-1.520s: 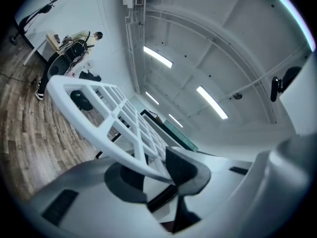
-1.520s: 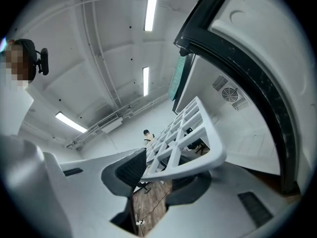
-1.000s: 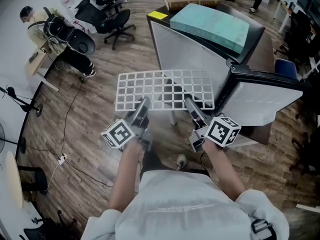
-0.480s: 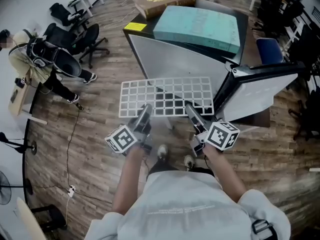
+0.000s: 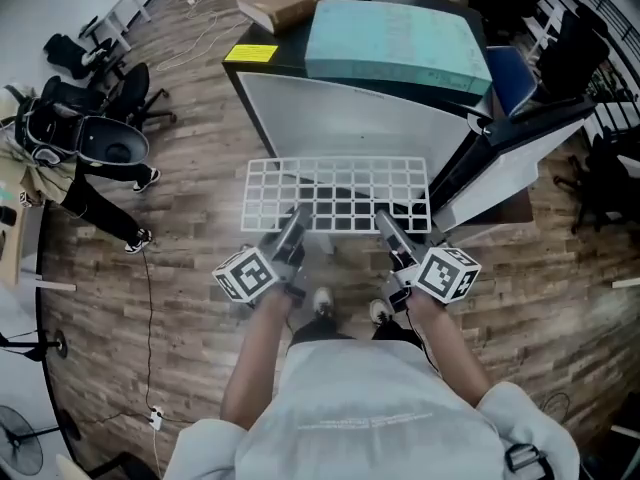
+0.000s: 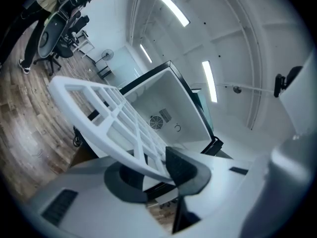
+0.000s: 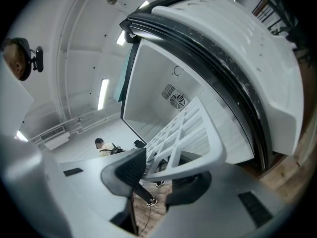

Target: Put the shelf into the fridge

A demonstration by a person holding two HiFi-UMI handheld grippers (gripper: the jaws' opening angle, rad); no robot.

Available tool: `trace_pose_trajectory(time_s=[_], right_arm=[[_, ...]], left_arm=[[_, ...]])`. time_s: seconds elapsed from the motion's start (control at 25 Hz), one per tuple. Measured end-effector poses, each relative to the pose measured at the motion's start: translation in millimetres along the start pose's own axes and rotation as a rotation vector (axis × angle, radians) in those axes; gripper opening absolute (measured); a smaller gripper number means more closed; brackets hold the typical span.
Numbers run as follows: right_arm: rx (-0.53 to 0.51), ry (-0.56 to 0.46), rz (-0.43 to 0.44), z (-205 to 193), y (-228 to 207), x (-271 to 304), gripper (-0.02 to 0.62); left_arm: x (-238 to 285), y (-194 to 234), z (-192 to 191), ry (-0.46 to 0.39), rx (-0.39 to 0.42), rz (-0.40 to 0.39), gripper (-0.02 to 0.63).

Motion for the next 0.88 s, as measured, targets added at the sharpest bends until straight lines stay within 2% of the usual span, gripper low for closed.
trace_pose_trajectory(time_s=[0.32, 0.88], right_arm=[[0.032, -0.078, -0.069, -10, -16, 1, 0.130], [0.081, -0.141, -0.143, -29, -40, 1, 0.130]], left_arm=[[18, 16, -7, 0.071, -0.006, -0.080, 0.106], [33, 39, -24, 0.160, -0.008, -0.135, 0.106]])
Point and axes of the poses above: the fingertips, and each gripper's own axes: x forward along the fingers, y to its left, z out of its top, the point moved 1 cm from there along -x, backward along the fingers, and after that the axes turned 10 degrees about x, right-handed, at the moved point
